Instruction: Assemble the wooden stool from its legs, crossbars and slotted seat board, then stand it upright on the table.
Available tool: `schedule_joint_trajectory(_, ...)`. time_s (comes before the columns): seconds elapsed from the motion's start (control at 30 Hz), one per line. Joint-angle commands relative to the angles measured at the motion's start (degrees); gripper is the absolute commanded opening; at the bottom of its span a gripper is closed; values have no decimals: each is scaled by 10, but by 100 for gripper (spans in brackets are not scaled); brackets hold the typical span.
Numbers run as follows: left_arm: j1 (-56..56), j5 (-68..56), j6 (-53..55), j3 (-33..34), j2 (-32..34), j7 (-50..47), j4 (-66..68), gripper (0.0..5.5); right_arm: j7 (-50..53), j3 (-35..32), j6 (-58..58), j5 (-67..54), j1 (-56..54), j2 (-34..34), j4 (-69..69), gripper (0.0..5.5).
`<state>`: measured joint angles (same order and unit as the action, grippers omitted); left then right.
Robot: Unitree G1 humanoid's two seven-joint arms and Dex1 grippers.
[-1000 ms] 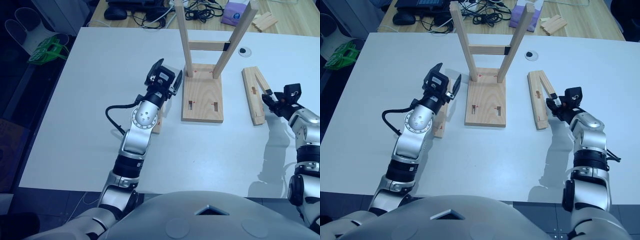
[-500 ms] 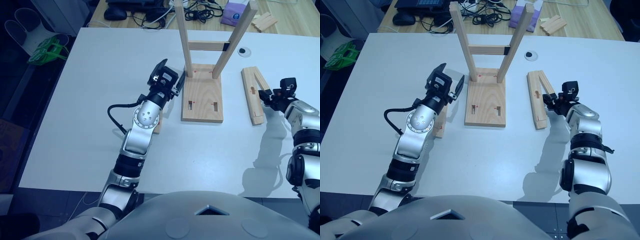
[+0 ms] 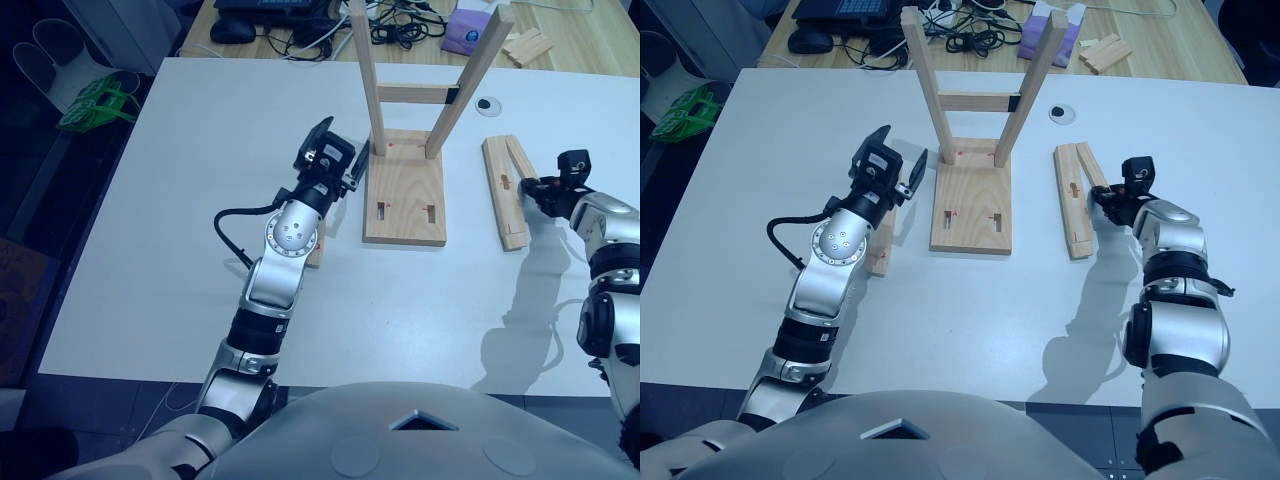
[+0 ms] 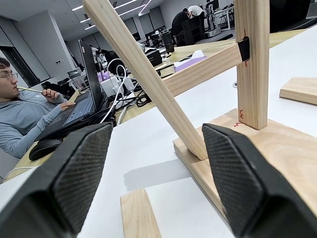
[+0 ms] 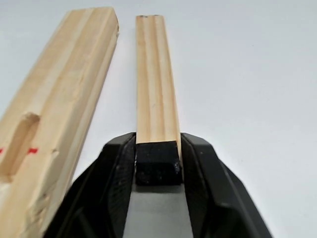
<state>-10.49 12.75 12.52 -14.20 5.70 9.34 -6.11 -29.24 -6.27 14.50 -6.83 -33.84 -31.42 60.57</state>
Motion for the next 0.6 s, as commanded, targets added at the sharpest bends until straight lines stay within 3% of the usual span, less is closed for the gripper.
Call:
schedule_joint_trajectory(0.03, -11, -4, 3, 8, 0, -1, -2, 334, 6, 12, 35, 16, 43, 19, 23, 131)
schedule_joint_trajectory(0.17, -21, -8, 2, 19, 3, 1, 1, 334, 24, -12, -13, -6, 54, 32, -18, 131)
schedule_joint_trajectory(0.33, -38, -50, -6, 61, -6, 1, -5, 334, 109, -82, -111, -49, 89, 59, -218, 129)
schedule_joint_trajectory(0.47, -71, -150, -1, 112, -37, 18, -24, 334, 133, -103, -199, -61, 125, 82, -430, 129)
schedule_joint_trajectory(0.6, -100, -299, 62, 181, -75, 29, -46, 334, 148, -103, -201, -63, 125, 81, -584, 129)
